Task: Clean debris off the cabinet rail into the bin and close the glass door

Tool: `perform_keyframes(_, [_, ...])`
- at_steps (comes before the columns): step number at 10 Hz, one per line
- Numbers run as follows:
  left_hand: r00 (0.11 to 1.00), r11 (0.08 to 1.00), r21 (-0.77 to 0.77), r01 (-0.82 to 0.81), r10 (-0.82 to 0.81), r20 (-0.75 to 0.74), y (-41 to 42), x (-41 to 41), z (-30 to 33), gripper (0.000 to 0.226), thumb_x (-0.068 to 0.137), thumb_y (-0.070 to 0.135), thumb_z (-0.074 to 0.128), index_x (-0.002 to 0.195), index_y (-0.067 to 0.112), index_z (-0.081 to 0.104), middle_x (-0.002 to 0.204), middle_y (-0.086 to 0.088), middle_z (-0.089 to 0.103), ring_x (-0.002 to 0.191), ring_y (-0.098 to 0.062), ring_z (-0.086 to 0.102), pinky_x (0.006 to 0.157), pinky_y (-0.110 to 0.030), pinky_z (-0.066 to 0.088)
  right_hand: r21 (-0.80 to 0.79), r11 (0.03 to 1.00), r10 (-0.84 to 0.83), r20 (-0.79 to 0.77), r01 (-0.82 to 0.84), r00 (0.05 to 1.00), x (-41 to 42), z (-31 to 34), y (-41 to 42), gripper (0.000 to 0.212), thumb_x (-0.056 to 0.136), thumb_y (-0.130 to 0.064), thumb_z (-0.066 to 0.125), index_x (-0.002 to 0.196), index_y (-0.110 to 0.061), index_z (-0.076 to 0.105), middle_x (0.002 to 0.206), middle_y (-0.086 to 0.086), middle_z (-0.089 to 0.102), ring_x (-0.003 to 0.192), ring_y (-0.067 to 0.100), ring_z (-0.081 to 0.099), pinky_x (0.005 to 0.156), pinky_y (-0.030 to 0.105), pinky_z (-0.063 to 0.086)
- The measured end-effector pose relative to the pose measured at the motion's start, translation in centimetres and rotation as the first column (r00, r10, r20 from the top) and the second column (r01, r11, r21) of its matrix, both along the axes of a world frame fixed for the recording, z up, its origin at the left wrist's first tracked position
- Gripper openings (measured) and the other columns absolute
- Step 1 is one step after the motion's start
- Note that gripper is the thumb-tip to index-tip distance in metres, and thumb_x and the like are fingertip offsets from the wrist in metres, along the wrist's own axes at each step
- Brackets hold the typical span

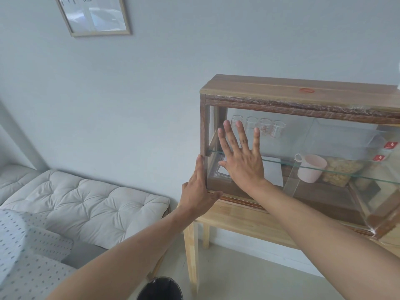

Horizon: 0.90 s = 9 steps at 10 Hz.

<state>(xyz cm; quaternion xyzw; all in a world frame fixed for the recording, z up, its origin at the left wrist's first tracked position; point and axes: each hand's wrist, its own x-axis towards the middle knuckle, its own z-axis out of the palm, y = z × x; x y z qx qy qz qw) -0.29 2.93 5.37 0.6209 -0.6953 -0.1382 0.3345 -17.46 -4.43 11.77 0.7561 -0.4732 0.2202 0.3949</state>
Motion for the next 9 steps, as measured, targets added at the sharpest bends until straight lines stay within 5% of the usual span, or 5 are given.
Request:
perform_keyframes(4, [1.0, 1.0, 0.006, -0.017, 0.017, 0.003, 0.1, -0.1, -0.3, 0.141, 0.076, 0.049, 0.083, 0.159, 0.041, -0.03, 0.176, 0.012, 0.006, 0.152, -0.023, 0.036, 0.113, -0.058, 0.038, 0.002, 1.0, -0.014, -0.008, 0.014, 1.0, 0.3, 0.0, 0.0, 0.122, 0.085, -0.062, 0.073, 0.17, -0.014, -0.001, 0.179, 0.011, -0.006, 0.164, 0.038, -0.007, 0.124, 0.068, -0.015])
perform_keyframes(7, [0.981, 0.998, 0.066, -0.024, 0.011, 0.193, 0.7, 1.0, 1.8, 0.131, 0.083, 0.054, 0.08, 0.161, 0.033, -0.023, 0.175, 0.004, 0.014, 0.156, -0.024, 0.024, 0.113, -0.061, 0.034, 0.066, 0.998, -0.008, 0.007, 0.007, 1.0, 0.5, 1.2, 1.8, 0.124, 0.084, -0.059, 0.076, 0.17, -0.014, -0.002, 0.179, 0.011, -0.009, 0.164, 0.038, -0.006, 0.126, 0.07, -0.008])
perform_keyframes(9, [0.955, 0.993, 0.114, -0.034, -0.001, 0.295, 1.3, 1.7, 3.8, 0.125, 0.086, 0.057, 0.078, 0.164, 0.029, -0.016, 0.176, -0.002, -0.009, 0.161, -0.027, 0.003, 0.121, -0.063, 0.023, 0.119, 0.993, 0.023, -0.036, -0.019, 0.999, -0.4, 2.9, 4.0, 0.11, 0.093, -0.055, 0.069, 0.17, -0.015, 0.002, 0.179, 0.012, -0.008, 0.165, 0.037, -0.005, 0.128, 0.069, 0.003])
